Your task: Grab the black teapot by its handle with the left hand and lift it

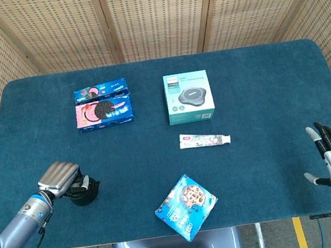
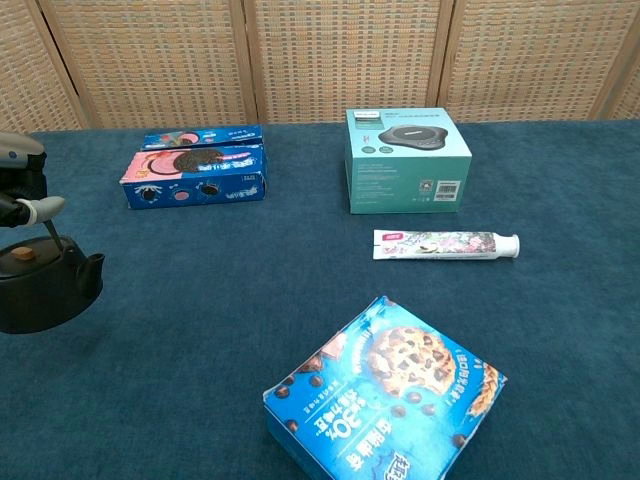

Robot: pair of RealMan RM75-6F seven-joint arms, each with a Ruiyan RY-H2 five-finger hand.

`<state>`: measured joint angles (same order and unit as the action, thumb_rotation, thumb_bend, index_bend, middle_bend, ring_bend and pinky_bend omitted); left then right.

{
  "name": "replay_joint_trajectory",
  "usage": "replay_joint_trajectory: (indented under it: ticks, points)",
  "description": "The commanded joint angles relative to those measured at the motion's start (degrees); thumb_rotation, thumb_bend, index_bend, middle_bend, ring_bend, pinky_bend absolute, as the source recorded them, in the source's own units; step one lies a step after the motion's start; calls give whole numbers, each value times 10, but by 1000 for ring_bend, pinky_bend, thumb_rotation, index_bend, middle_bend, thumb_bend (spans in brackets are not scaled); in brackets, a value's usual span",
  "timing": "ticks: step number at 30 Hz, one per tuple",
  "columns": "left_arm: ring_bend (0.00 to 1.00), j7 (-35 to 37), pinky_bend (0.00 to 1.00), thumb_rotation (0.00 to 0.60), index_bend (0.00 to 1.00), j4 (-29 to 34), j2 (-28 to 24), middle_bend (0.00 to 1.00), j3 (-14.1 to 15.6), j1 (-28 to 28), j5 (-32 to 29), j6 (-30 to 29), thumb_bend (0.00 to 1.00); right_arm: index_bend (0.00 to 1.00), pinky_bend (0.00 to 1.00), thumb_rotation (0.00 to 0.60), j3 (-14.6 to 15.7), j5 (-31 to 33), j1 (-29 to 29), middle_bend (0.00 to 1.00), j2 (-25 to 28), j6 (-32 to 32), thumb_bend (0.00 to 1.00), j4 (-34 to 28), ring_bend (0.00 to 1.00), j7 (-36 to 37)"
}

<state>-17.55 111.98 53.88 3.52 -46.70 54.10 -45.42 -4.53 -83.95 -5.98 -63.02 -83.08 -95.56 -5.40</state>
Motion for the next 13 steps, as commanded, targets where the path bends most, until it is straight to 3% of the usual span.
replay_joint_trajectory:
  ticks: [1,10,13]
  points:
    - [866,13,1000,234,1000,-17,11,1000,-8,9,15,-9,1000,0,0,600,0,0,0,0,0,0,0,0,0,0]
    - [866,123,1000,248,1000,-87,32,1000,-33,33,141,2,1000,0,0,600,0,1,0,0,0,1,0,0,0,0]
    - [866,155,1000,298,1000,-103,35,1000,-37,37,174,4,1000,0,0,600,-1,1,0,0,0,1,0,0,0,0]
